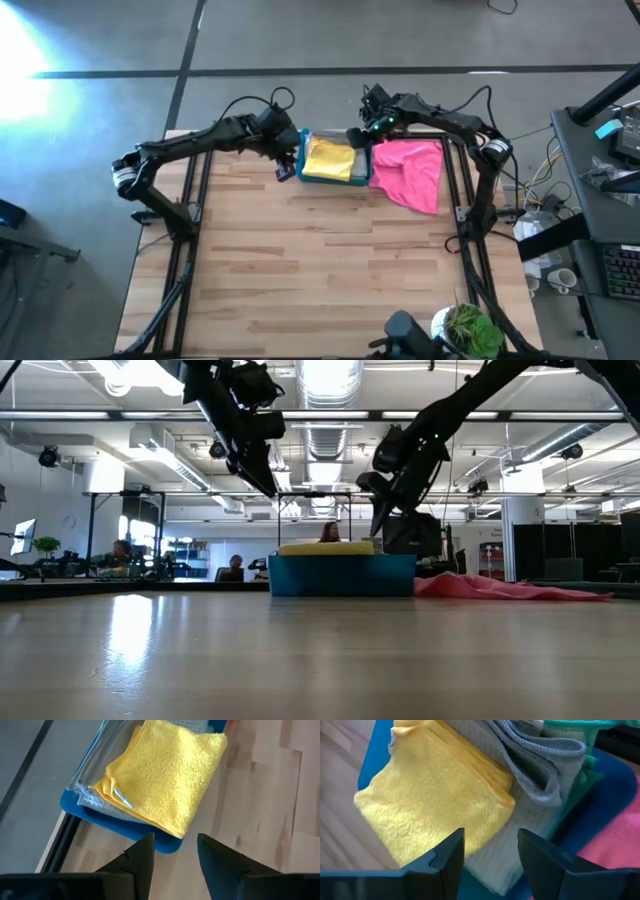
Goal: Fold microfiber towels
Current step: Put the yellow microfiber cloth into the blue bin
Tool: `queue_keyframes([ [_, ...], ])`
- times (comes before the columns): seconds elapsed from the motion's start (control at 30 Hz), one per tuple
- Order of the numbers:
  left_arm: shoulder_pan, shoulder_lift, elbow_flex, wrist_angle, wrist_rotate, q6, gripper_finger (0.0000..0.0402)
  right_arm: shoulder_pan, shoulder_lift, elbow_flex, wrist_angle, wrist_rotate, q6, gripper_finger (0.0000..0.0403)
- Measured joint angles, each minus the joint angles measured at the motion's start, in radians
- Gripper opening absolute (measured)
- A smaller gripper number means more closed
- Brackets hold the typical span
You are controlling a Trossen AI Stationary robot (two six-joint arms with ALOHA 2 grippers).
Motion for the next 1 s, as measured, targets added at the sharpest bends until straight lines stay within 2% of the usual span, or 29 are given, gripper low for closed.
queue_keyframes([
  [0.33,0.000,0.000,0.000,0.006,0.000,0.031,0.0135,0.010,0.085,-0.009,0.041,0.008,0.032,0.0173],
  [0.57,0.000,0.000,0.000,0.006,0.000,0.032,0.0135,0.009,0.113,-0.012,0.154,0.019,0.057,0.0173],
  [1.0,0.000,0.000,0.000,0.006,-0.001,0.033,0.0135,0.016,0.159,0.003,0.157,0.001,0.034,0.0169],
])
